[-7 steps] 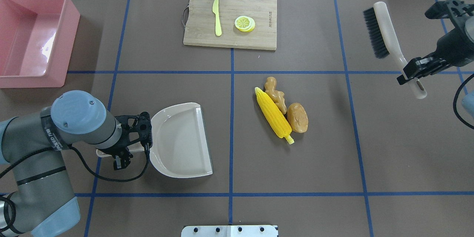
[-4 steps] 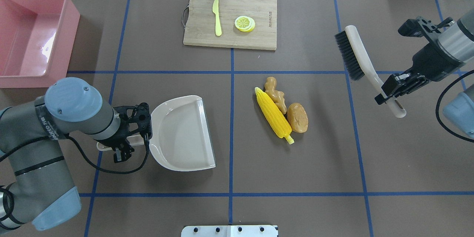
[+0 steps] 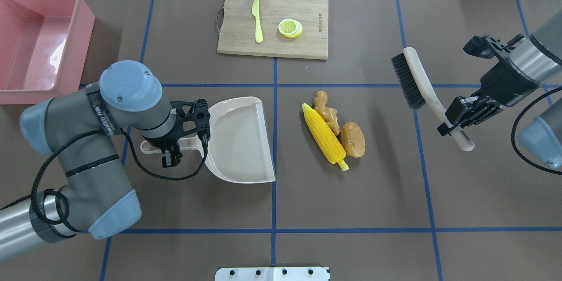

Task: Sweep and dump trash into bin
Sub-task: 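Carry the dustpan toward the food with the left gripper while the right lifts the brush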

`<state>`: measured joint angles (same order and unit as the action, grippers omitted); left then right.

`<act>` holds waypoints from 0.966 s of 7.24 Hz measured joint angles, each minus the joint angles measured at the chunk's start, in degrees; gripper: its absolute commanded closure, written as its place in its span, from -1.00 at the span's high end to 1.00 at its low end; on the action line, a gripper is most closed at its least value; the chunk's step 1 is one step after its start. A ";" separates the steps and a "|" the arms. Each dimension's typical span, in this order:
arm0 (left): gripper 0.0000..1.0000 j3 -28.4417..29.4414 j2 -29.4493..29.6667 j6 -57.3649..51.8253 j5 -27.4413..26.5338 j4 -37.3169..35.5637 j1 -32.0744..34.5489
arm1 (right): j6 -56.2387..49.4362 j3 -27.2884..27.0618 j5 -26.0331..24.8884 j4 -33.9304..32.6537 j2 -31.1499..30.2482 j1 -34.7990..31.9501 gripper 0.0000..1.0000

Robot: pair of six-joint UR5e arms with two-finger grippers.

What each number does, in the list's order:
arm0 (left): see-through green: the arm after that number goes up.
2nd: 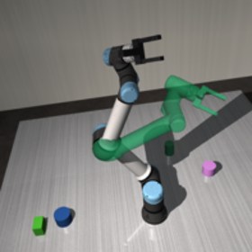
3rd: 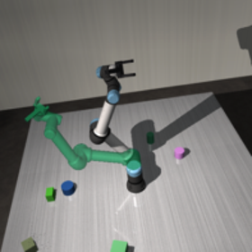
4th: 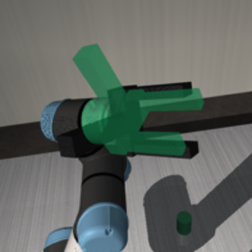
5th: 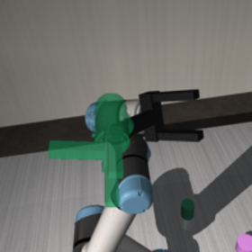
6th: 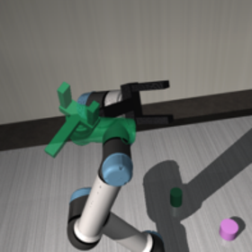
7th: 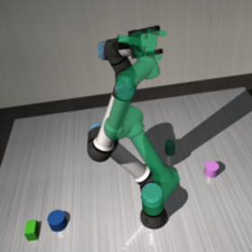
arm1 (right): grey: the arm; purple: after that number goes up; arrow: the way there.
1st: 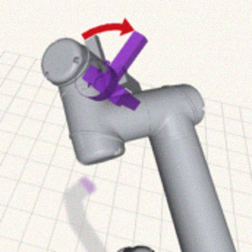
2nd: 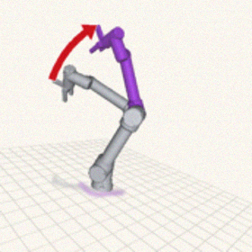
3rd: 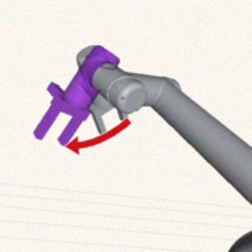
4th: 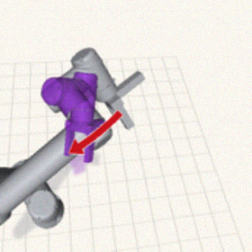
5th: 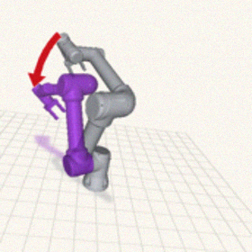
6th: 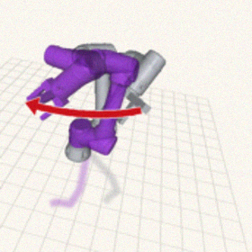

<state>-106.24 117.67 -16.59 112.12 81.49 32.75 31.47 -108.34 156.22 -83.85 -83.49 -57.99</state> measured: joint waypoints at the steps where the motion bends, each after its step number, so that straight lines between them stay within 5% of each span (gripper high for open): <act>1: -1.00 1.87 2.80 -0.07 0.02 -2.49 0.34 | 2.89 1.05 -0.10 3.35 -0.09 0.47 -1.00; 4: -1.00 9.07 9.69 -0.10 0.07 -4.51 0.96 | 19.41 5.19 -3.32 21.96 -0.87 4.90 -1.00; 7: -1.00 14.43 14.28 -0.11 0.21 -4.01 0.78 | 31.13 14.78 -6.77 45.58 -0.91 11.44 -1.00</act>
<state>-91.81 131.95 -16.70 112.33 77.48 33.53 62.60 -93.57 149.45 -38.27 -84.40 -46.55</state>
